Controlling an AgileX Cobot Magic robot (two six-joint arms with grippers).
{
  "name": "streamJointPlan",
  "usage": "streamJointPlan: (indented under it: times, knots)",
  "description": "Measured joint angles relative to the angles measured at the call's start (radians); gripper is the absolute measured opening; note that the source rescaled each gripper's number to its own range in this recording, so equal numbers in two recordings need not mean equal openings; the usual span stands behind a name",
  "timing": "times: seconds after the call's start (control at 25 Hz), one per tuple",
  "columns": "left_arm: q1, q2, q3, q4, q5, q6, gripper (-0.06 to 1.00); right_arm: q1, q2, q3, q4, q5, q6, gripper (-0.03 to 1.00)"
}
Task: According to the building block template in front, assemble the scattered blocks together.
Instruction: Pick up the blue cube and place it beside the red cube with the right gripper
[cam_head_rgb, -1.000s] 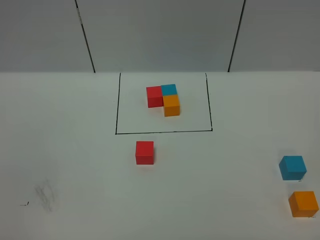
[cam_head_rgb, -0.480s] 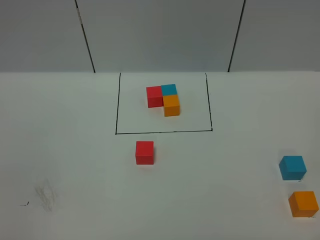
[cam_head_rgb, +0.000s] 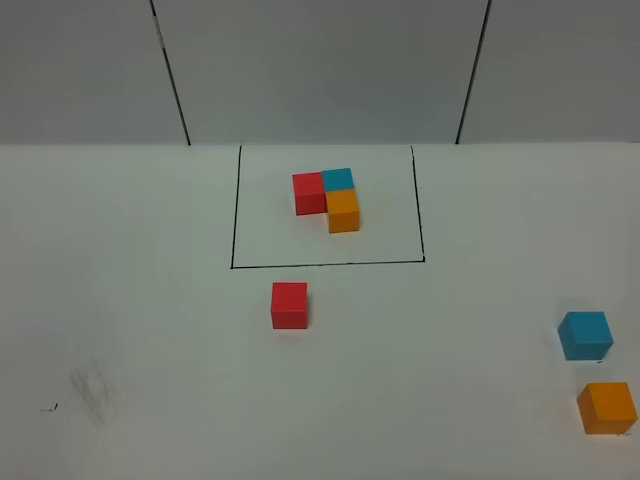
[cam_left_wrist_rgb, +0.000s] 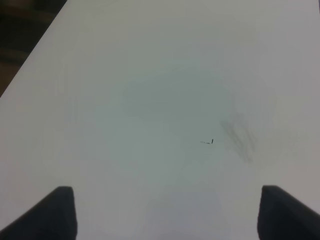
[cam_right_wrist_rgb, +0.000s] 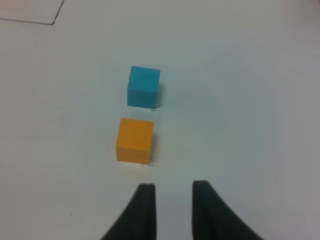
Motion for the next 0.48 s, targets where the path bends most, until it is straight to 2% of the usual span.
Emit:
streamJointPlan:
  times: [0.48]
  knots:
    - [0.0, 0.0, 0.0, 0.0, 0.0, 0.0, 0.73, 0.0, 0.0, 0.0, 0.006, 0.0, 0.0, 0.0]
